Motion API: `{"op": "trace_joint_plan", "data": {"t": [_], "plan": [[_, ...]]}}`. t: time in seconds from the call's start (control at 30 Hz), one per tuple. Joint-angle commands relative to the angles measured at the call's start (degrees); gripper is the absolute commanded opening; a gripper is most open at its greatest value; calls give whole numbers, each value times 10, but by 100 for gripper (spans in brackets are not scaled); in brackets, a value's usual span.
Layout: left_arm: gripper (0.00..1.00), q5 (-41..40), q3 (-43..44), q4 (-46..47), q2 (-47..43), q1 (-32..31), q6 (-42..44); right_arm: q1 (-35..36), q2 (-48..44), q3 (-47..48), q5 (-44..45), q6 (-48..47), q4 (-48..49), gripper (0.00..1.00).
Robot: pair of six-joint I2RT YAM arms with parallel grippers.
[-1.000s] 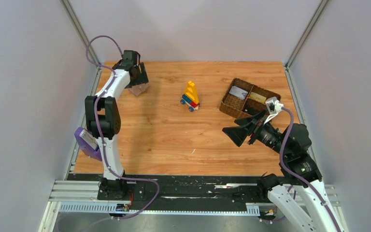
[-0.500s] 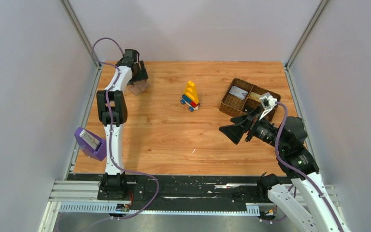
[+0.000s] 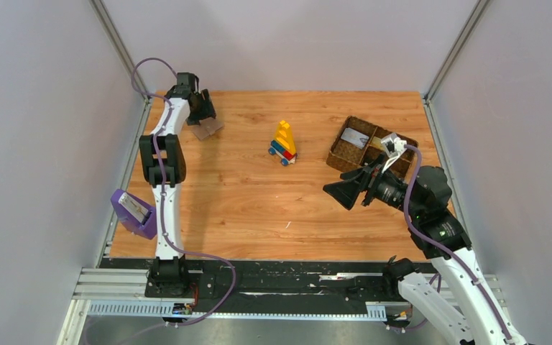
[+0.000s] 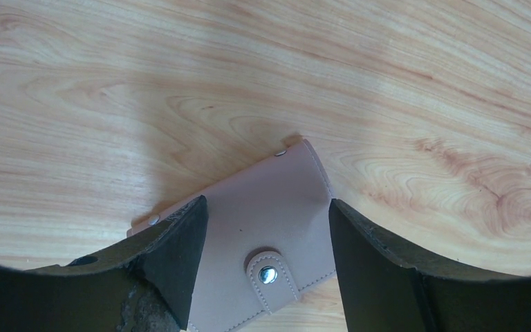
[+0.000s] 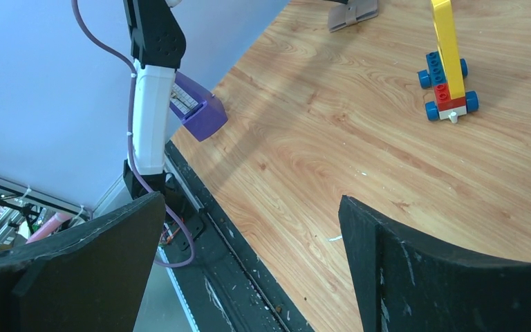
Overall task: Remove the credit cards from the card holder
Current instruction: Move the card holder to the center of the board.
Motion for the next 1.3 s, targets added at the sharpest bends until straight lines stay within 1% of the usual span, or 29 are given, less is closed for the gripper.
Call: {"op": "trace_joint_plan", "data": {"t": [0.0, 0.13, 0.3, 0.5, 0.67, 0.83, 1.0, 1.17, 1.27], "plan": [[72, 61, -32, -68, -11, -6, 15, 0, -7, 18, 2, 7, 29, 100], [72, 64, -68, -77, -33, -10, 24, 0, -12, 14, 6, -2, 19, 100], [72, 59, -113, -85, -72, -30, 37, 0, -13, 16, 16, -12, 7, 100], [69, 48, -202, -71, -129, -53, 40, 0, -14, 10, 22, -11, 3, 100], [66, 31, -299, -41, -179, -84, 43, 0, -14, 3, 42, -9, -13, 100], [61, 24, -374, -20, -237, -110, 35, 1, -16, -1, 53, -9, -22, 100], [59, 33, -474, 19, -299, -148, 16, 1, -20, -5, 59, -9, -26, 100], [57, 69, -577, 59, -355, -192, -4, 1, -22, -16, 61, 4, -29, 100], [55, 86, -633, 89, -397, -210, -33, 0, -26, -27, 72, 15, -35, 99]]}}
